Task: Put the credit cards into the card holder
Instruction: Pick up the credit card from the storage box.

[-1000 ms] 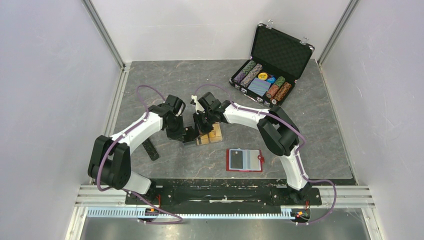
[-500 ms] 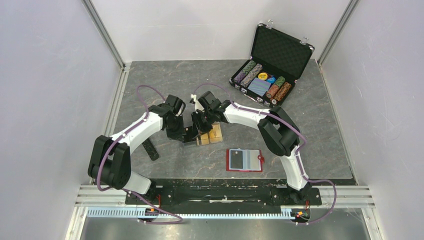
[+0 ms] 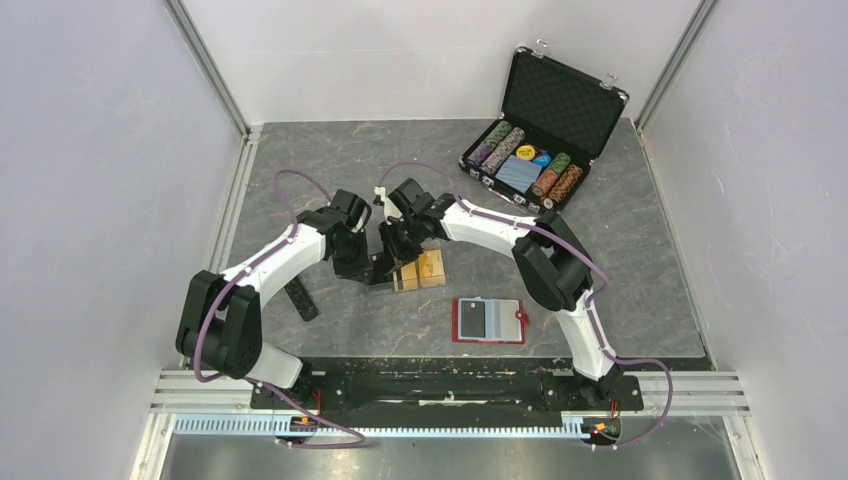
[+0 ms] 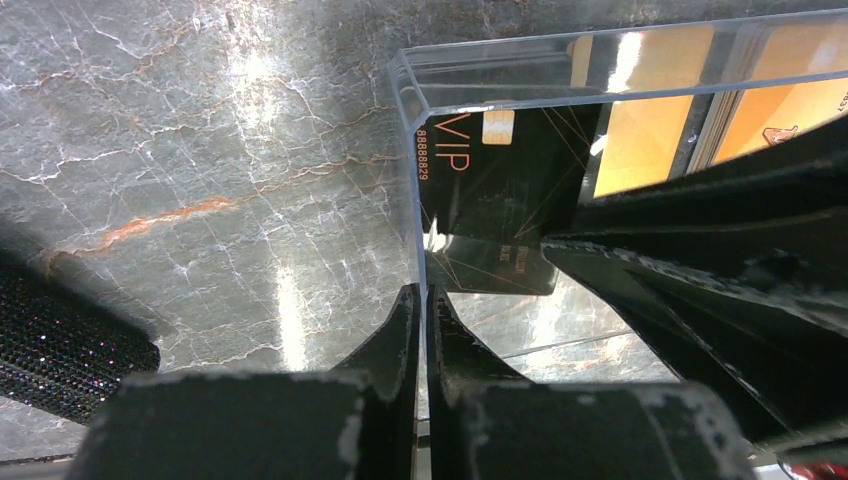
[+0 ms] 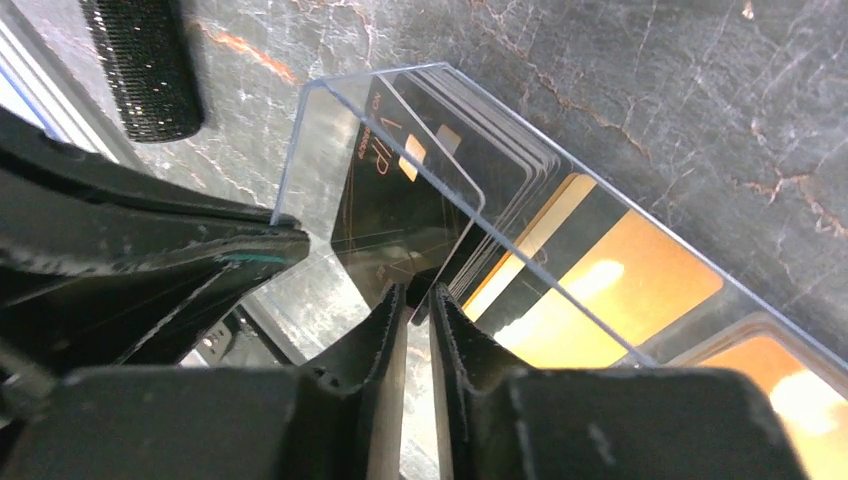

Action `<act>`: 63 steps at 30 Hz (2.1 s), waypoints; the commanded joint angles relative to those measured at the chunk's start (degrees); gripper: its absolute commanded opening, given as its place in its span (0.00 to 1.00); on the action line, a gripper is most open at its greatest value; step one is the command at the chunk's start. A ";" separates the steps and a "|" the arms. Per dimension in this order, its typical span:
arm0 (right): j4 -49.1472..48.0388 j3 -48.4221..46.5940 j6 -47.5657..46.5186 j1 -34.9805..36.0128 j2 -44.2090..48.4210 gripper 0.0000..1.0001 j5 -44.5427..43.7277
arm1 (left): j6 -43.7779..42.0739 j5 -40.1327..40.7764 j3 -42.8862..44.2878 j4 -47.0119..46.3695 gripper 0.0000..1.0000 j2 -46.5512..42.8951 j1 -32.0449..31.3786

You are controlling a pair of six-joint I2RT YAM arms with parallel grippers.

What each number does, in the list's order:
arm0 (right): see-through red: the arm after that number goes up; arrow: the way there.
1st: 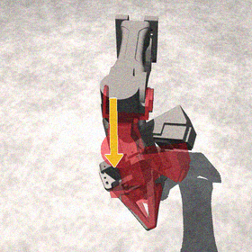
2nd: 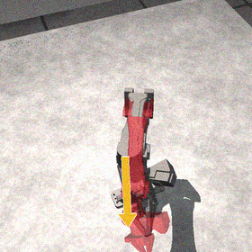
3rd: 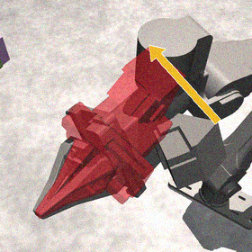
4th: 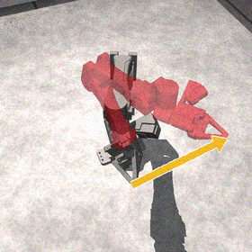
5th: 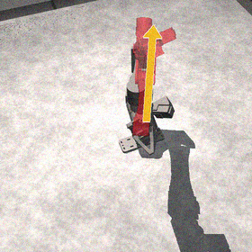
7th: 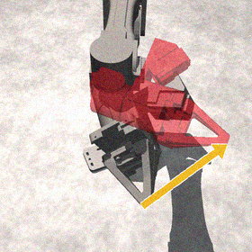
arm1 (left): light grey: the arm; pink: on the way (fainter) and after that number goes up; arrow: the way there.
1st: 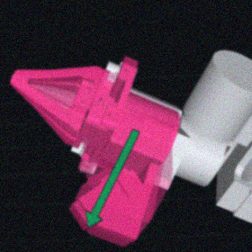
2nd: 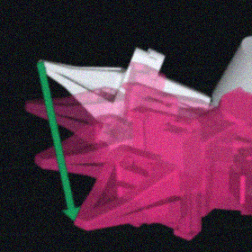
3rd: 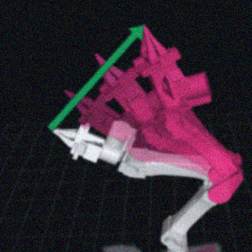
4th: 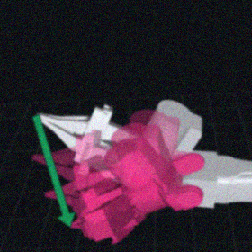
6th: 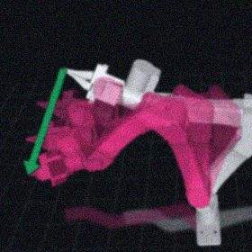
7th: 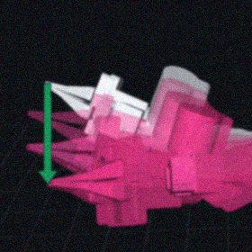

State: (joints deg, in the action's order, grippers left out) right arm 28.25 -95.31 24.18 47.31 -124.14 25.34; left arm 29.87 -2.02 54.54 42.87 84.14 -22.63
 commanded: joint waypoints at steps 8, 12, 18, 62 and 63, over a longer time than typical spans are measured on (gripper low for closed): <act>1.06 -2.22 -3.09 0.88 -3.09 0.39 -1.71 | -2.80 -1.37 -1.89 -1.74 0.02 1.91 -0.58; 0.65 -2.15 -3.21 0.95 -3.31 0.28 -1.29 | -2.81 -1.41 -2.16 -1.74 0.02 1.92 -0.63; 1.36 -2.25 -3.66 1.04 -2.75 0.01 -1.97 | -2.84 -1.73 -2.33 -2.08 0.02 2.04 -0.63; 1.91 0.20 -5.44 -0.77 2.77 0.45 -3.19 | -2.89 -1.76 -3.39 -2.44 0.02 1.95 -0.80; 1.70 0.20 -5.30 -0.72 2.72 0.46 -2.81 | -3.01 -1.76 -3.39 -2.45 0.02 1.95 -0.77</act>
State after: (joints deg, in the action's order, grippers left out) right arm 32.88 -94.96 17.63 47.05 -124.29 20.60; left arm 29.85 -2.26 53.98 42.17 83.83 -22.63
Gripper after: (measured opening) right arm 0.453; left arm 0.039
